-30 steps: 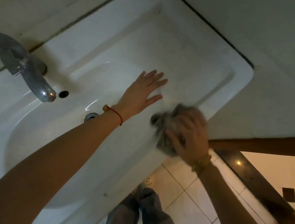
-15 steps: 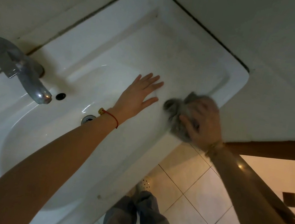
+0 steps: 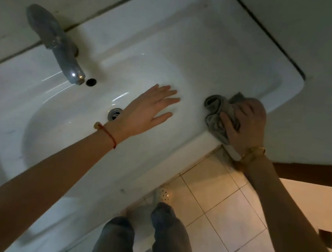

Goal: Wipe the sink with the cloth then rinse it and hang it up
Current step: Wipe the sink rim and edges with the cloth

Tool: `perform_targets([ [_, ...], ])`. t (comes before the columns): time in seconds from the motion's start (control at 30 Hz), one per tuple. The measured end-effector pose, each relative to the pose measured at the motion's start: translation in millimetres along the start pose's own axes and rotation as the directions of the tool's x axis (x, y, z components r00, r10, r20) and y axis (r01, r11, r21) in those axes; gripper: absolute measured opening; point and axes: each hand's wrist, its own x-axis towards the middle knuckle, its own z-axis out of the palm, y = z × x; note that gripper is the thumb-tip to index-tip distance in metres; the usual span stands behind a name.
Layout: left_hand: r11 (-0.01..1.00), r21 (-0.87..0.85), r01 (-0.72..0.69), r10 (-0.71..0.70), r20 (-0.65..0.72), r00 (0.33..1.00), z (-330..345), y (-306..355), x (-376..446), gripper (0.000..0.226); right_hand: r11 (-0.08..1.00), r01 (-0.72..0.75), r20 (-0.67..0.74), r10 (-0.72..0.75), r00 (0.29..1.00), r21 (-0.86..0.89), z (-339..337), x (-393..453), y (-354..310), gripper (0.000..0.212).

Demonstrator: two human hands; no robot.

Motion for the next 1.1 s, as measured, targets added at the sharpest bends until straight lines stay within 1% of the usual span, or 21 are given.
perform_targets([
  [0.1, 0.997, 0.017, 0.078, -0.078, 0.017, 0.997, -27, 10, -72, 0.044, 0.999, 0.046, 0.092, -0.048, 0.995, 0.029, 5, -40, -69, 0.033],
  [0.17, 0.985, 0.031, 0.172, -0.172, 0.017, 0.985, -45, 19, -125, 0.045, 0.992, 0.105, 0.165, -0.115, 0.98, 0.065, 12, -76, -126, 0.029],
  [0.23, 0.962, 0.064, 0.267, -0.268, 0.01, 0.963, -59, 30, -182, 0.046, 0.978, 0.168, 0.202, -0.19, 0.961, 0.125, 25, -111, -178, 0.028],
  [0.3, 0.942, 0.095, 0.321, -0.323, -0.001, 0.946, -67, 37, -244, 0.046, 0.965, 0.21, 0.202, -0.24, 0.949, 0.158, 33, -130, -206, 0.029],
  [0.37, 0.932, 0.097, 0.349, -0.352, 0.017, 0.936, -73, 38, -301, 0.047, 0.956, 0.259, 0.209, -0.284, 0.936, 0.14, 33, -132, -205, 0.036],
  [0.43, 0.936, 0.107, 0.336, -0.343, 0.053, 0.938, -79, 32, -346, 0.049, 0.957, 0.271, 0.23, -0.289, 0.93, 0.107, 31, -126, -198, 0.045],
  [0.47, 0.942, 0.12, 0.315, -0.324, 0.066, 0.944, -83, 28, -361, 0.05, 0.969, 0.234, 0.225, -0.246, 0.943, 0.081, 31, -122, -196, 0.049],
  [0.5, 0.95, 0.126, 0.285, -0.295, 0.071, 0.953, -86, 25, -373, 0.05, 0.985, 0.165, 0.2, -0.172, 0.965, 0.051, 32, -119, -199, 0.052],
  [0.57, 0.973, 0.088, 0.213, -0.217, 0.047, 0.975, -93, 19, -387, 0.047, 1.0, 0.008, 0.097, -0.009, 0.995, 0.006, 34, -123, -222, 0.048],
  [0.6, 0.982, 0.051, 0.184, -0.186, 0.033, 0.982, -94, 16, -391, 0.046, 0.999, -0.033, 0.062, 0.033, 0.998, -0.002, 35, -129, -241, 0.045],
  [0.63, 0.987, 0.018, 0.163, -0.163, 0.026, 0.986, -94, 12, -394, 0.045, 0.999, -0.033, 0.063, 0.032, 0.997, 0.004, 39, -141, -264, 0.042],
  [0.73, 0.992, -0.005, 0.127, -0.127, 0.014, 0.992, -85, 4, -396, 0.045, 0.988, 0.126, 0.095, -0.134, 0.986, 0.092, 56, -192, -330, 0.034],
  [0.77, 0.993, 0.002, 0.118, -0.118, 0.004, 0.993, -82, 2, -397, 0.045, 0.978, 0.174, 0.103, -0.186, 0.977, 0.114, 59, -204, -340, 0.034],
  [0.83, 0.994, -0.006, 0.111, -0.111, -0.015, 0.994, -77, 0, -400, 0.046, 0.956, 0.274, 0.173, -0.289, 0.942, 0.101, 55, -204, -329, 0.038],
  [0.87, 0.993, -0.018, 0.113, -0.113, -0.022, 0.993, -76, -1, -400, 0.045, 0.954, 0.288, 0.198, -0.299, 0.933, 0.082, 53, -198, -318, 0.04],
  [0.9, 0.993, -0.027, 0.117, -0.117, -0.032, 0.993, -76, -2, -401, 0.045, 0.965, 0.256, 0.211, -0.263, 0.941, 0.062, 51, -189, -305, 0.039],
  [0.93, 0.992, -0.029, 0.122, -0.123, -0.045, 0.991, -75, -2, -401, 0.045, 0.982, 0.186, 0.198, -0.19, 0.962, 0.04, 47, -179, -295, 0.038],
  [0.97, 0.991, -0.022, 0.131, -0.132, -0.059, 0.989, -75, -2, -401, 0.045, 0.995, 0.097, 0.16, -0.099, 0.982, 0.021, 45, -171, -290, 0.036],
  [1.03, 0.988, -0.007, 0.154, -0.154, -0.079, 0.985, -74, -2, -402, 0.047, 0.998, -0.056, 0.072, 0.055, 0.996, 0.003, 47, -172, -309, 0.032],
  [1.07, 0.986, -0.006, 0.166, -0.166, -0.085, 0.982, -73, -2, -402, 0.048, 0.996, -0.083, 0.05, 0.081, 0.995, 0.02, 50, -181, -327, 0.031],
  [1.1, 0.984, -0.005, 0.176, -0.176, -0.087, 0.981, -72, -2, -402, 0.049, 0.996, -0.065, 0.058, 0.062, 0.996, 0.056, 53, -193, -349, 0.03],
])
